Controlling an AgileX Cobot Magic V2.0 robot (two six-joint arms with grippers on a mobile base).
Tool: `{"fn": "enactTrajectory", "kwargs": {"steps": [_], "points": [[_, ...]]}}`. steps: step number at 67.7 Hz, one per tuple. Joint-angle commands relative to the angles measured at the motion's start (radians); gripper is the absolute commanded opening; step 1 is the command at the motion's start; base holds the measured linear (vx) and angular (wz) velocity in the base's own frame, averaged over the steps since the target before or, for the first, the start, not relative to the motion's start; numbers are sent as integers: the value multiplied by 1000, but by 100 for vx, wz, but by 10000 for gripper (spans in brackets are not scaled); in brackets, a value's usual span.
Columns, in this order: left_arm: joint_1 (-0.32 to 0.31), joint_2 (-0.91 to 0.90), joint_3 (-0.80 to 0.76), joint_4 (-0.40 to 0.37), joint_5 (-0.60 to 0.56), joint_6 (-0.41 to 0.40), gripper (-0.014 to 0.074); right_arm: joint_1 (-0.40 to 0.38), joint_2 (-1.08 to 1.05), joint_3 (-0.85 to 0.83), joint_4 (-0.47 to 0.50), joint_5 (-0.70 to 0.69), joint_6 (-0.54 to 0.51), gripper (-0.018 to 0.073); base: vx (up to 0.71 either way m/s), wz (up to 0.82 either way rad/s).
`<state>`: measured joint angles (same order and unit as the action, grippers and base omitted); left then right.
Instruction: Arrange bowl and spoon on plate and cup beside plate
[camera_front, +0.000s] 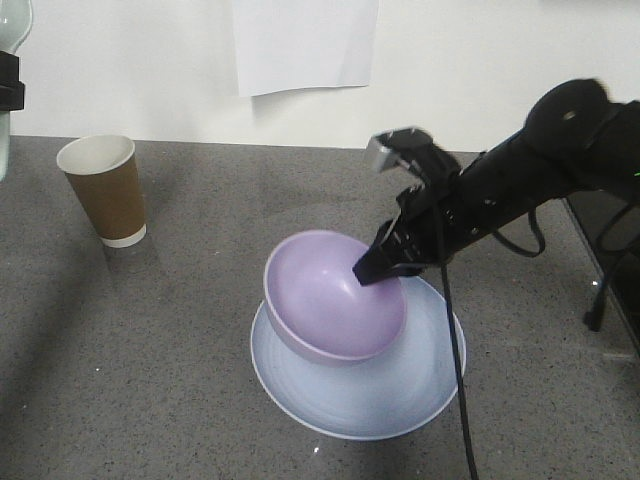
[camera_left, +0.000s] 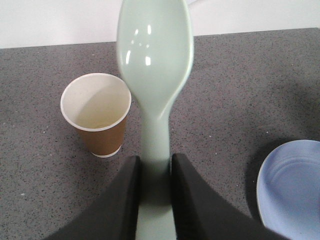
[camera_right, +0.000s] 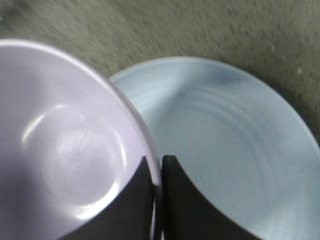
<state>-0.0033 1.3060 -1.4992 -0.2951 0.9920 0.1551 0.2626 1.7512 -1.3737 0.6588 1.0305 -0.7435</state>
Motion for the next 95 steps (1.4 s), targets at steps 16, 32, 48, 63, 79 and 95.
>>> {"fn": "enactTrajectory", "kwargs": {"steps": [16, 32, 48, 63, 79, 95], "points": [[-1, -26, -26, -23, -63, 1, -6, 3, 19, -28, -125, -15, 49, 27, 0, 0], [-1, -26, -26, -23, -63, 1, -6, 3, 19, -28, -125, -30, 49, 216, 0, 0], [-1, -26, -26, -23, -50, 1, -6, -2, -5, -31, -130, -94, 68, 461, 0, 0], [-1, -26, -26, -22, -37, 1, -6, -3, -110, -146, -197, -110, 159, 488, 0, 0], [-5, -25, -26, -156, -39, 53, -6, -3, -340, -282, -204, -66, 236, 298, 0, 0], [-129, 52, -26, -464, -25, 290, -6, -3, -687, -282, -374, -50, 287, -13, 0, 0]]}}
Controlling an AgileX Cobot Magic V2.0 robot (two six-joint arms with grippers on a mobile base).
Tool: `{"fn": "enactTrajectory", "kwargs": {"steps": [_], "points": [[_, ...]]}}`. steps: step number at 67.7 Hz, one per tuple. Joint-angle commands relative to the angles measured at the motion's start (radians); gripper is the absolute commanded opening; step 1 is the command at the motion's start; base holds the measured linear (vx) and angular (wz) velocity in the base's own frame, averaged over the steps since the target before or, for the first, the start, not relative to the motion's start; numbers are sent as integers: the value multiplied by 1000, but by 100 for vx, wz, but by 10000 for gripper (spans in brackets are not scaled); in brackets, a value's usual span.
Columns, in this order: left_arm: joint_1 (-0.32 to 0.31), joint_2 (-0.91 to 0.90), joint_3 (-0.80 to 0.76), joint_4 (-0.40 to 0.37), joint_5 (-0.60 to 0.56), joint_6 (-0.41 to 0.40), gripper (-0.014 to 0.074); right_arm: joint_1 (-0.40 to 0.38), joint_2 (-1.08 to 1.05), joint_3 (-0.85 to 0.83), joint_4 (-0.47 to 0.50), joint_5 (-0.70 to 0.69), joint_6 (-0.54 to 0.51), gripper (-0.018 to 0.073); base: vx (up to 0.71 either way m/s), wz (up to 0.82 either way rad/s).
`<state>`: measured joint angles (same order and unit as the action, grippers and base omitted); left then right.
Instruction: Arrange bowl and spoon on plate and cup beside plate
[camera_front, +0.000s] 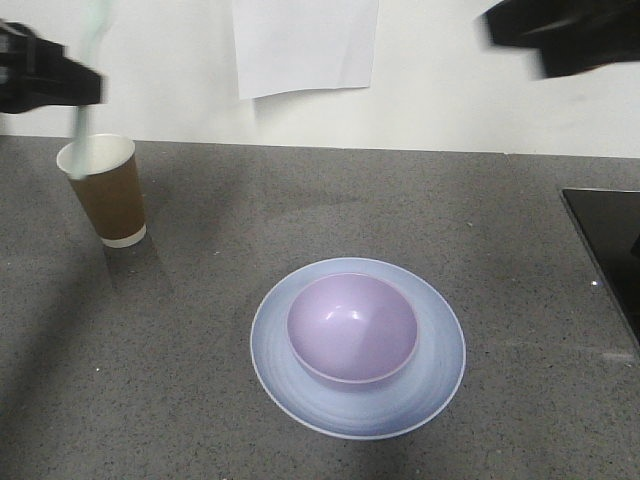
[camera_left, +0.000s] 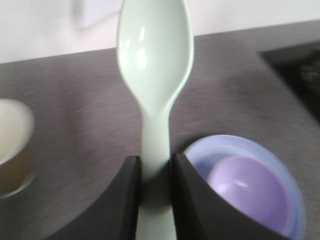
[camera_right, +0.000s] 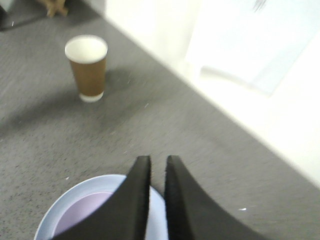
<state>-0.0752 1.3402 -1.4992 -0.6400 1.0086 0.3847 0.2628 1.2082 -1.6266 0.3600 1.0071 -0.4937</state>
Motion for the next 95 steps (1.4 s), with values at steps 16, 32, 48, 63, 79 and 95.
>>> {"fn": "enactTrajectory", "kwargs": {"steps": [16, 32, 48, 63, 79, 95], "points": [[-263, 198, -26, -22, 12, 56, -8, -2, -499, 156, -299, -38, 211, -8, 0, 0], [-422, 334, -26, 112, 23, 11, -8, -2, -850, 527, -492, -293, 332, -6, 0, 0], [-499, 405, -26, 168, 34, -22, -8, -2, -936, 674, -584, -350, 463, -6, 0, 0], [-509, 411, -26, 192, 40, -22, -3, -2, -928, 686, -584, -357, 468, -6, 0, 0], [-509, 411, -28, 189, 58, -22, 62, -2, -928, 686, -584, -357, 473, -6, 0, 0], [-509, 410, -28, 188, 56, -22, 262, -2, -928, 686, -584, -355, 486, -6, 0, 0]]}}
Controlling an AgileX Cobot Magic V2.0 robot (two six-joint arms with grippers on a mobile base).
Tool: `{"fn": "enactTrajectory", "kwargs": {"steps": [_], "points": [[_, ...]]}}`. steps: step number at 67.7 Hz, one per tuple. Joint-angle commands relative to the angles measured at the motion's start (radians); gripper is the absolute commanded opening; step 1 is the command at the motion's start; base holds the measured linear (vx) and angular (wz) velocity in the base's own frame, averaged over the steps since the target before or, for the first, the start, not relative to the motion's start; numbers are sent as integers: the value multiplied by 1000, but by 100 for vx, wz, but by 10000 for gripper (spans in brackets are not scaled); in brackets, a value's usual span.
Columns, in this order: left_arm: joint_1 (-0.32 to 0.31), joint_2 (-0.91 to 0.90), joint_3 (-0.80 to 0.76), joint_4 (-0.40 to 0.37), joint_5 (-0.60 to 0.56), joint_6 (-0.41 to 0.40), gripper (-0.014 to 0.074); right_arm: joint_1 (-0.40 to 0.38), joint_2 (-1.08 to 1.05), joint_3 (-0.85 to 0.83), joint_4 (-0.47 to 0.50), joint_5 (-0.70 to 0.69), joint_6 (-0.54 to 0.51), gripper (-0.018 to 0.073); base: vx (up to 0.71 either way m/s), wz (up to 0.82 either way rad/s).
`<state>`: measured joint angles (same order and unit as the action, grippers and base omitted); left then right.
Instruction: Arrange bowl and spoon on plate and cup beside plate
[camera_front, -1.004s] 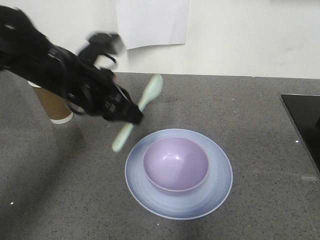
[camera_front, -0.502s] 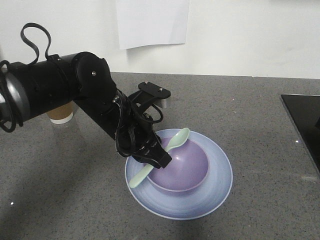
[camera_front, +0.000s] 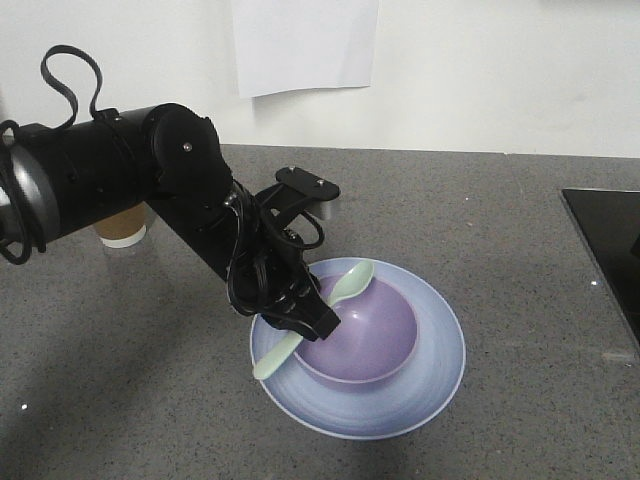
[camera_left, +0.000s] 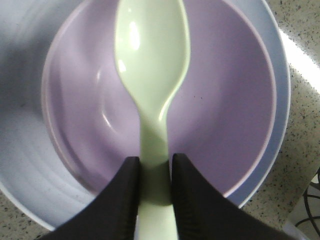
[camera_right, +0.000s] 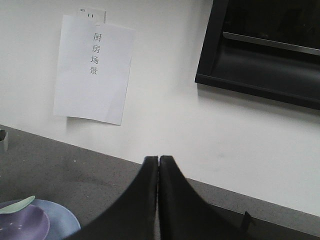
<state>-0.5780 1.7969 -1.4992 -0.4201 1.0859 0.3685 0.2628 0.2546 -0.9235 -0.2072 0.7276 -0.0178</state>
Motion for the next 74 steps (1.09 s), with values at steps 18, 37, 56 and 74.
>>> {"fn": "enactTrajectory", "kwargs": {"steps": [18, 37, 56, 74], "points": [[-7, -47, -48, -32, -30, -8, 473, -2, 26, -17, -15, -75, 18, -6, 0, 0], [-7, -91, -263, 51, 28, -107, 440, -2, 26, -17, -14, -75, 18, -6, 0, 0], [-4, -230, -359, 694, 63, -320, 384, -2, 26, -17, -14, -75, 18, -6, 0, 0], [73, -288, -366, 1186, 45, -532, 375, -2, 33, -17, 2, -75, 18, -6, 0, 0]]}}
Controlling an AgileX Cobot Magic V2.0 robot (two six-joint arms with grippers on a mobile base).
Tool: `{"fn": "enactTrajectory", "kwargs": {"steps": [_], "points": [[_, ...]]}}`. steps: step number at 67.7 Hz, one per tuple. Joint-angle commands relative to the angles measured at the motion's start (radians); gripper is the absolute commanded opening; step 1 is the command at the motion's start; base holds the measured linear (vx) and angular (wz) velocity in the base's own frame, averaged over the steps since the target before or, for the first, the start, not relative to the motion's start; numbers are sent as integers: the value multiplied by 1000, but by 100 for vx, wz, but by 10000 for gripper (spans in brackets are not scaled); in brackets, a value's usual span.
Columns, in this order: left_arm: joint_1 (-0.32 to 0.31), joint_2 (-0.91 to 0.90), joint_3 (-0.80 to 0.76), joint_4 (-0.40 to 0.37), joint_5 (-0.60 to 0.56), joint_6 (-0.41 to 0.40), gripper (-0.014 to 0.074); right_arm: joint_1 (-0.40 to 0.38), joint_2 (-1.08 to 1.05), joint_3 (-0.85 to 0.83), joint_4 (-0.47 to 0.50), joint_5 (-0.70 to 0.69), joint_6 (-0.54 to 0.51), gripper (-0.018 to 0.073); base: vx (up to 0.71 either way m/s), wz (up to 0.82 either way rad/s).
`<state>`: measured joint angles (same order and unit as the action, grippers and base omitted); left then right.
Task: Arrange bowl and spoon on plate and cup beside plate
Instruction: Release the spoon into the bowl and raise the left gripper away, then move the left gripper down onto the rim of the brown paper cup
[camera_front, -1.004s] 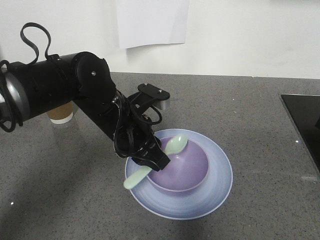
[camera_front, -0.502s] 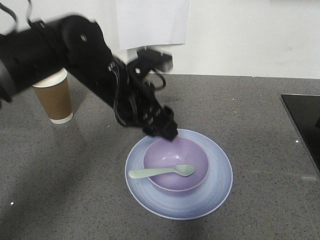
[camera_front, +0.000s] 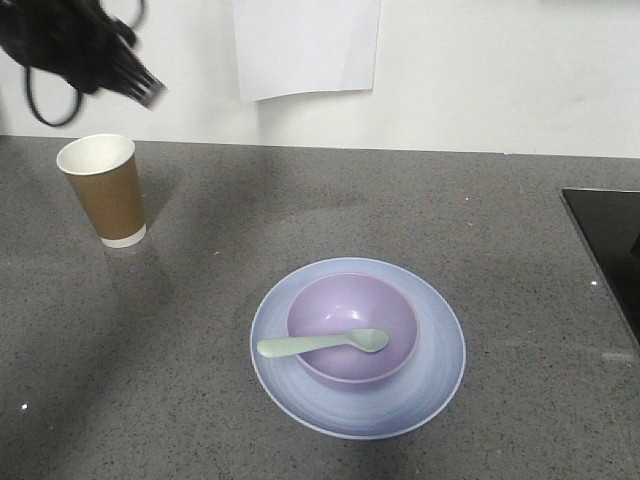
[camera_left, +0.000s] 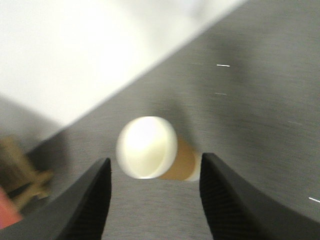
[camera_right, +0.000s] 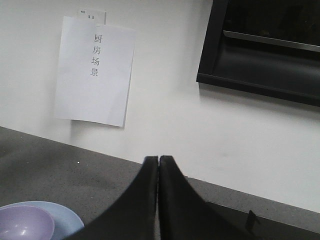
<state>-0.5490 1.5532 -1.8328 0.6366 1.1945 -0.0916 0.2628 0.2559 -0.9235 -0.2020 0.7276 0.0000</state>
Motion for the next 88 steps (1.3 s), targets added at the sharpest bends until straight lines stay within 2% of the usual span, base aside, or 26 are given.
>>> {"fn": "enactTrajectory", "kwargs": {"steps": [1, 12, 18, 24, 36, 46, 54, 73, 88], "points": [[56, -46, -32, 135, -68, -76, 375, -2, 31, -17, -1, -75, 0, -6, 0, 0], [235, -45, -32, 138, -126, -133, 375, -2, 53, -17, 11, -75, 0, -6, 0, 0], [330, -45, -32, 67, -176, -145, 375, -2, 66, -17, 11, -75, 0, -6, 0, 0], [416, -45, -32, -78, -222, -124, 375, -2, 84, -17, 15, -75, 0, -6, 0, 0], [536, -31, -32, -402, -310, 3, 377, -2, 112, -17, 45, -73, 0, -6, 0, 0], [589, 11, -32, -618, -314, 75, 377, -2, 115, -17, 49, -69, 0, -6, 0, 0], [608, 72, -32, -747, -309, 126, 377, -2, 115, -17, 49, -54, 0, -6, 0, 0], [614, 189, -32, -808, -305, 123, 377, -2, 115, -17, 48, 8, 0, -6, 0, 0], [616, 228, -32, -806, -305, 121, 377, -2, 115, -17, 48, 23, 0, -6, 0, 0]]}}
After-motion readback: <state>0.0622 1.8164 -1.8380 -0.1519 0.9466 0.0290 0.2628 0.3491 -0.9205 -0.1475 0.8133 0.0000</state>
